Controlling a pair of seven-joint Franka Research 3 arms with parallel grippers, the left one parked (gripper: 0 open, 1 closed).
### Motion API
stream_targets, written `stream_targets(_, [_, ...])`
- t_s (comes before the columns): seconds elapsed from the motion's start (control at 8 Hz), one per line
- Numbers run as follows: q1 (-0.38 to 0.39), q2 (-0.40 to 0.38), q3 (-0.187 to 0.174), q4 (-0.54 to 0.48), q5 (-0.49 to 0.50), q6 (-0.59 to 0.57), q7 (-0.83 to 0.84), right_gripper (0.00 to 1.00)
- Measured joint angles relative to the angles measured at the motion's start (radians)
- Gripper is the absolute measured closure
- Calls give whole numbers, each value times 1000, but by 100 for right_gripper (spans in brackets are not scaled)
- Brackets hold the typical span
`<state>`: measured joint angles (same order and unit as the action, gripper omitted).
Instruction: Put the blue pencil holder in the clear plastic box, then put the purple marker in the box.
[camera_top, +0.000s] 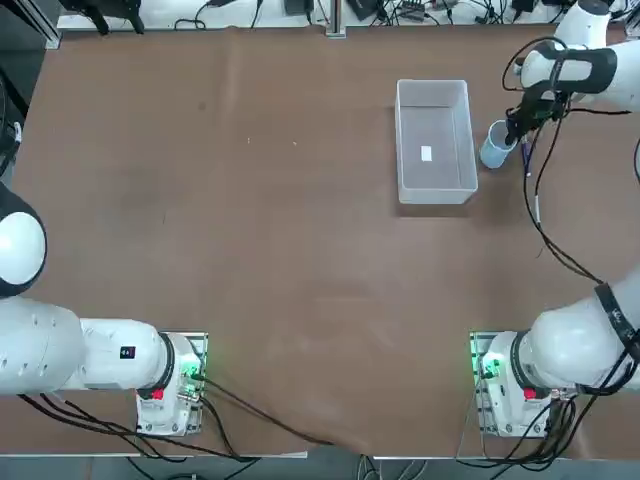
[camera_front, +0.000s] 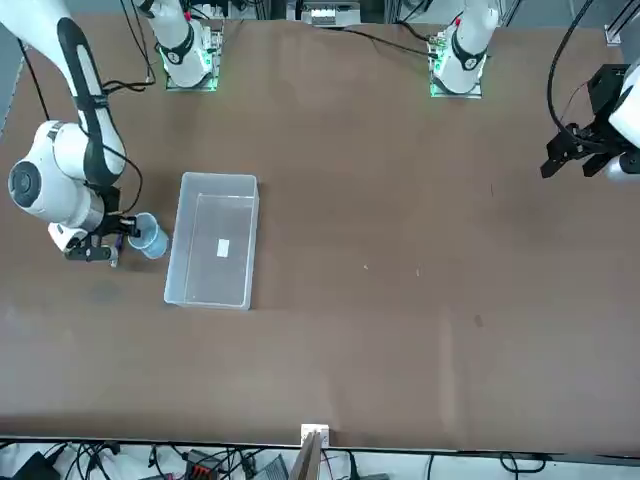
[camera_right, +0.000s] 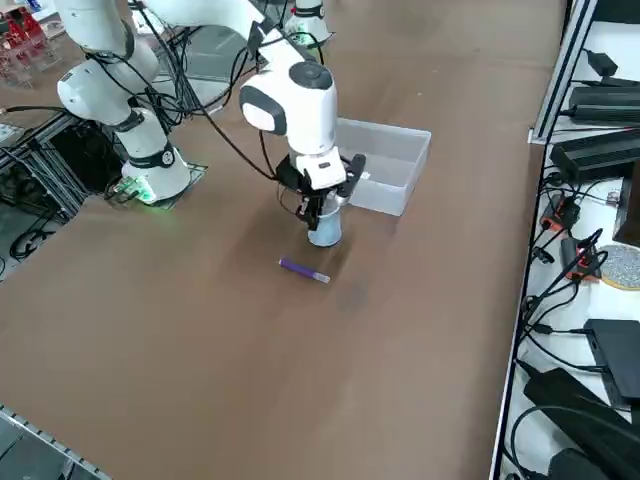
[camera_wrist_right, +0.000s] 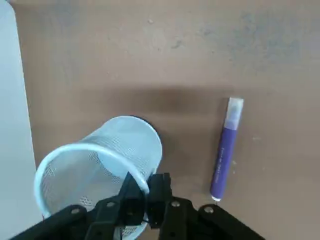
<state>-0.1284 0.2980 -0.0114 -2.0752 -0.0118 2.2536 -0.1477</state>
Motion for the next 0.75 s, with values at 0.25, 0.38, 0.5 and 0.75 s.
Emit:
stream_targets(0.25, [-15,-66,-2,88,1,-167,-19,94])
stream_targets(0.38, [-15,-96,-1,153,25,-269,-18,94])
stream_targets(0.5, [-11,-116,5,219,93,-355,-6,94])
stream_targets(0.75, [46,-125,17,271,188,-413,59,94])
